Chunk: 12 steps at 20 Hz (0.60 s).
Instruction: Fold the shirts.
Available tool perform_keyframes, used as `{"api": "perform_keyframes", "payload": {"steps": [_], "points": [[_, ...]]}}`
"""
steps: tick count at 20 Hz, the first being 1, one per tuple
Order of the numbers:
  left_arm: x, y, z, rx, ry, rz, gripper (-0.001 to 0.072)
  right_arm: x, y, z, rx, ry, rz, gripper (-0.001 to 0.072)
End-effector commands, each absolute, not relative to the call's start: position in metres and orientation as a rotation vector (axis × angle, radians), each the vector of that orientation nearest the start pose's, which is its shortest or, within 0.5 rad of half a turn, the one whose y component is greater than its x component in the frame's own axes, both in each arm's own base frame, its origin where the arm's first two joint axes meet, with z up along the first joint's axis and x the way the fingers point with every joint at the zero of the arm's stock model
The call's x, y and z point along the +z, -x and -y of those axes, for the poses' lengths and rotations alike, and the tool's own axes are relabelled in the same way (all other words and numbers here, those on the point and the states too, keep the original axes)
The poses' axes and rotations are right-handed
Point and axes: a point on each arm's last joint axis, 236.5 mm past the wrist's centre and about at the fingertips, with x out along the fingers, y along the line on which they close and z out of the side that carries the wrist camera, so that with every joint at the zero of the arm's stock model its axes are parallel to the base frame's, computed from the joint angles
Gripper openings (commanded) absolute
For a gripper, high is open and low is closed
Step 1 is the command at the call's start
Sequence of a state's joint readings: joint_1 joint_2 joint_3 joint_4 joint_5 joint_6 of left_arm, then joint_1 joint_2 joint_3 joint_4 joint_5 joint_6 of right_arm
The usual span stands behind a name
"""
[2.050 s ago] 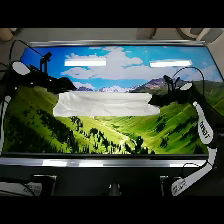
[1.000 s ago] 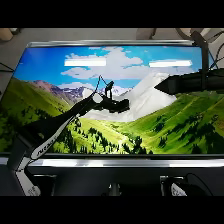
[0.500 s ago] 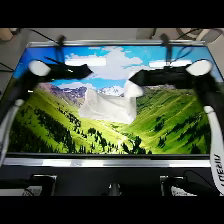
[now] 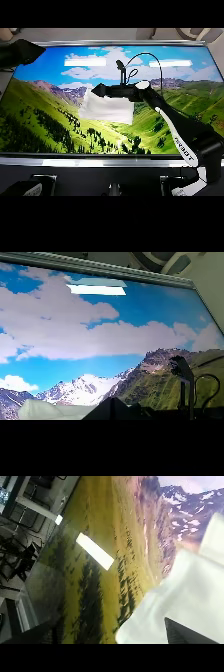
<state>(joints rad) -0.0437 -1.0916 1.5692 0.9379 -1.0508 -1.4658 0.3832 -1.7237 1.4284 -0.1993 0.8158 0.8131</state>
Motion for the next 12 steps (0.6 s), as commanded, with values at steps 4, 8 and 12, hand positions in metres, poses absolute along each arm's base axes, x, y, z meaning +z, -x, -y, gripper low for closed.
{"api": "perform_keyframes", "payload": {"steps": [4, 8, 12], "points": [[0.308, -0.383, 0.137, -0.523, 0.309, -0.578, 0.0025, -0.014, -0.44, -0.159, 0.725, -0.148, -1.223, 0.0668], [0.288, -0.384, 0.139, -0.525, 0.307, -0.618, 0.0025, -0.07, -0.396, -0.122, 0.673, -0.201, -1.451, 0.0664], [0.277, -0.384, 0.139, -0.522, 0.32, -0.646, 0.0025, -0.085, -0.414, -0.18, 0.735, -0.422, -1.378, 0.0598]]}}
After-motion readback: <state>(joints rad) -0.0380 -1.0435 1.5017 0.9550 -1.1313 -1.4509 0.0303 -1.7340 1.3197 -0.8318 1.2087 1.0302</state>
